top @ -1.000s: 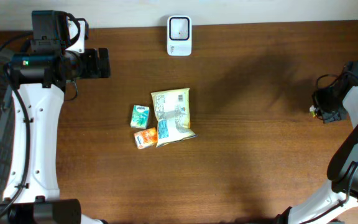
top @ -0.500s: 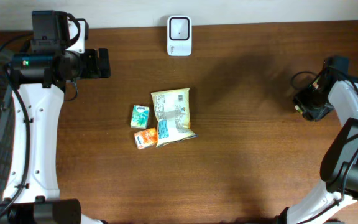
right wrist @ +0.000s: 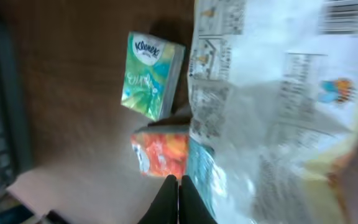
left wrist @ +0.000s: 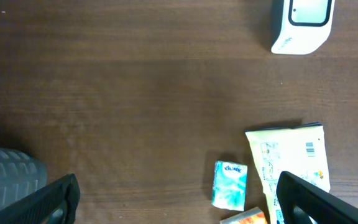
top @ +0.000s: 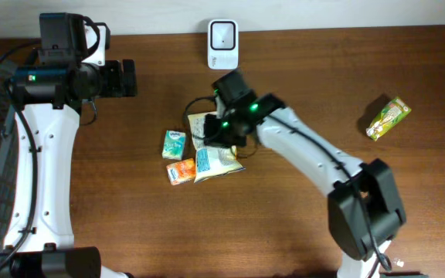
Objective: Scan the item barcode
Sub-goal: 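Grasp the white snack bag with the right gripper and lift it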
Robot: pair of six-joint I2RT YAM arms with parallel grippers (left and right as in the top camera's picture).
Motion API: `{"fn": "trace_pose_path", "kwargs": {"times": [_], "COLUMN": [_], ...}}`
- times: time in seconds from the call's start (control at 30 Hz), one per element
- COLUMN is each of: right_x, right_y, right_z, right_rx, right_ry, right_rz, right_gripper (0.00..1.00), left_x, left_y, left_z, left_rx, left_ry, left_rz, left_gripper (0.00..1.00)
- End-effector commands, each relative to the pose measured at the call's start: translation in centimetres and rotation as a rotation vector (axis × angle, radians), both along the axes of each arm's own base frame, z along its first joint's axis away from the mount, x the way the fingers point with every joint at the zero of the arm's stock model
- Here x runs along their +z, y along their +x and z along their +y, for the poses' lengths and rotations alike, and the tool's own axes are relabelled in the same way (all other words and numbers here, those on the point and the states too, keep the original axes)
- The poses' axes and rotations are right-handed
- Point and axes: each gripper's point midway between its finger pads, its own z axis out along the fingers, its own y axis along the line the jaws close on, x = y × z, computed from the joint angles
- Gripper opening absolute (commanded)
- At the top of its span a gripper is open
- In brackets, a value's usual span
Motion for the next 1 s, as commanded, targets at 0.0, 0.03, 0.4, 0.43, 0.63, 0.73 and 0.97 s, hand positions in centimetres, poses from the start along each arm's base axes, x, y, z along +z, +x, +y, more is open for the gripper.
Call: {"fn": "trace_pose_path", "kwargs": {"times": [0.0, 0.03, 0.4, 0.43, 0.63, 0.73, 0.97], "right_x": [-5.7, -8.1, -3.4, -1.6, -2.6, -5.4, 0.5], "right_y": [-0.4, -1.1, 6.6, 7.8, 7.1, 6.0, 8.7], "right_z": [0.6, 0.0, -16.2, -17.1, -11.8, -10.8, -16.2], "right_rx": [-0.045, -0.055, 0.134, 0.099, 0.049, 0.041, -0.008], "right_ry": [-0.08, -0.124, -0.213, -0.184, -0.124, -0.128, 0.051], "right_rz": [0.097, 0.161, 0.048, 0.027, 0.054, 0.076, -0.031], "right_gripper": [0.04, 0.04, 0.27, 0.27, 0.04, 0.04, 0.23], "left_x": [1.1, 1.1, 1.1, 1.1, 1.1, 1.1, 1.1], "left_y": [-0.1, -0.1, -0.1, -0.1, -0.1, -0.1, -0.1], "left_z": [0.1, 0.1, 0.1, 0.1, 0.1, 0.1, 0.1], "left_rx": [-0.012, -0.012, -0.012, -0.012, -0.012, -0.012, -0.012], "left_ry": [0.004, 0.004, 0.004, 0.004, 0.004, 0.004, 0.004], "left_rz": [-0.029, -0.029, -0.029, -0.029, -0.029, -0.029, -0.029], "left_gripper": [0.99, 0.99, 0.99, 0.99, 0.99, 0.99, 0.99]}}
